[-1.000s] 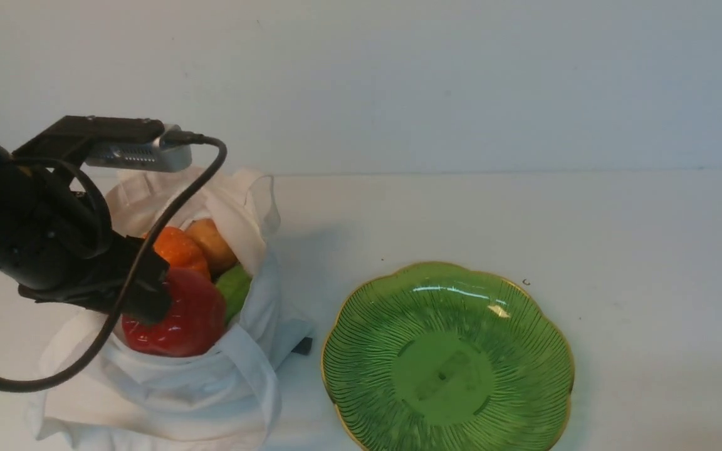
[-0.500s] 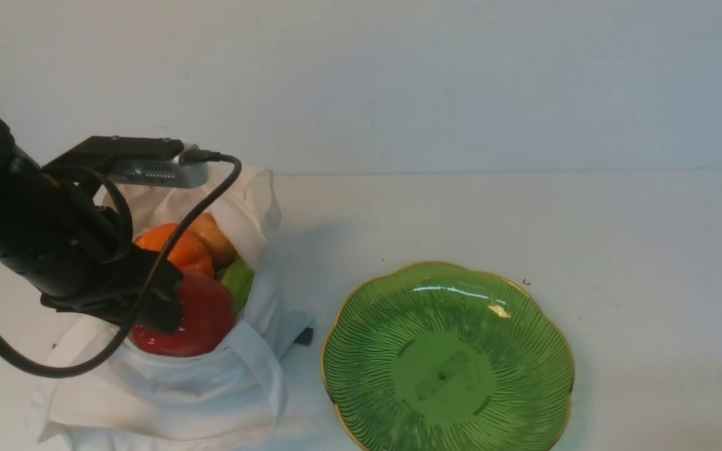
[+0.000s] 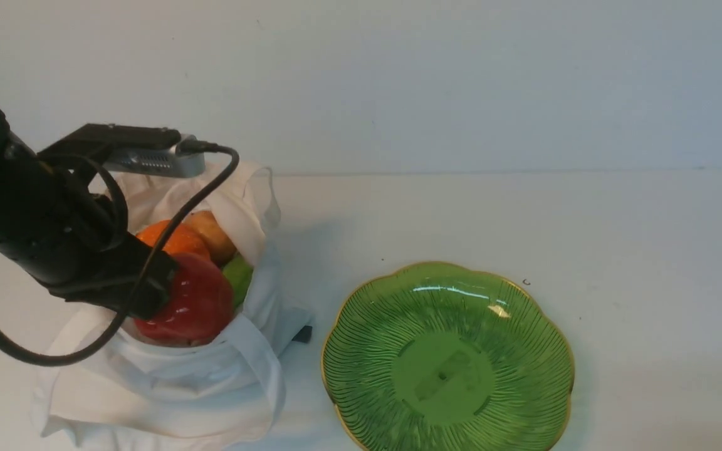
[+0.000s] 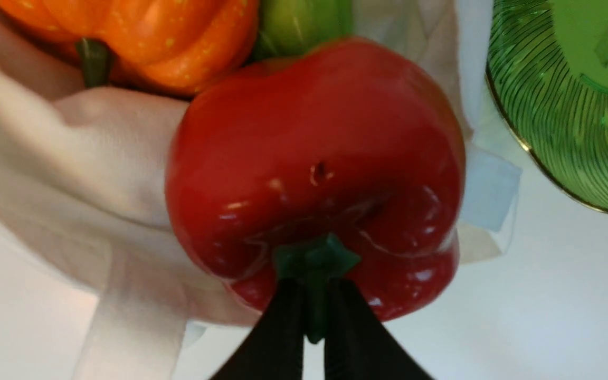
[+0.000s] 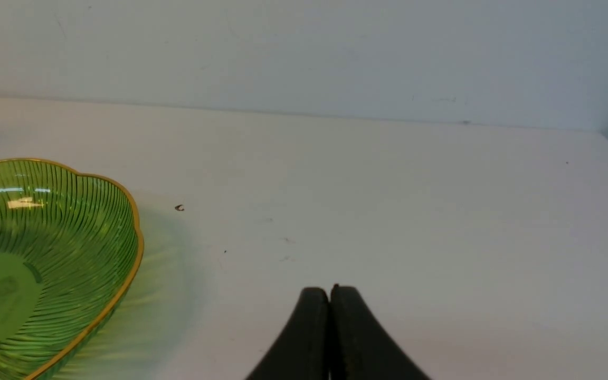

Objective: Take vegetables from cloth bag on white table place on plate.
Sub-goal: 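Take the red bell pepper out of the bag and place it on the plate with the left gripper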

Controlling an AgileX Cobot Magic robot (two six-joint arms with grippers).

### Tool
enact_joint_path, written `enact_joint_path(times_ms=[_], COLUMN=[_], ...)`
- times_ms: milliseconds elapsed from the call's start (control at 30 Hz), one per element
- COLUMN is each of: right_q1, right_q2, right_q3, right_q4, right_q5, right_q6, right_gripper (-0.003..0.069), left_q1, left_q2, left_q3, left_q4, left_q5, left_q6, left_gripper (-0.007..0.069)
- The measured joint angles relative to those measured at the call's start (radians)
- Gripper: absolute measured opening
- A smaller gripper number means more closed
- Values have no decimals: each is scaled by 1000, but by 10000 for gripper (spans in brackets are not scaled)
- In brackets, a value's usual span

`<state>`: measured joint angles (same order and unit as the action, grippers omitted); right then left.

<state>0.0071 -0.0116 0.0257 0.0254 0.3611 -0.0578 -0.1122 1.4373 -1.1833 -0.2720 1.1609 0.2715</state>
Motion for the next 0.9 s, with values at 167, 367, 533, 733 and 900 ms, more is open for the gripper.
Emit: enact_joint_path(times_ms=[167, 367, 533, 733, 900], right_q1=[0, 0, 0, 0, 0], right_q2=[0, 0, 0, 0, 0], right_q3=[0, 0, 0, 0, 0], right_q4=[0, 0, 0, 0, 0], right_q5=[0, 0, 0, 0, 0], right_q6=[0, 0, 0, 0, 0], right_gripper=[-15, -15, -15, -15, -15], left_q1=[0, -13, -155, -402, -569], left_q2=[-3, -80, -141, -83, 106], left_q3=[-64, -78, -85, -85, -85], left_q4=[-16, -84, -110, -100, -79], left_q5=[54, 66, 70, 24, -95], left_q6=[0, 0, 7, 8, 8], left_gripper=[19, 19, 19, 19, 19])
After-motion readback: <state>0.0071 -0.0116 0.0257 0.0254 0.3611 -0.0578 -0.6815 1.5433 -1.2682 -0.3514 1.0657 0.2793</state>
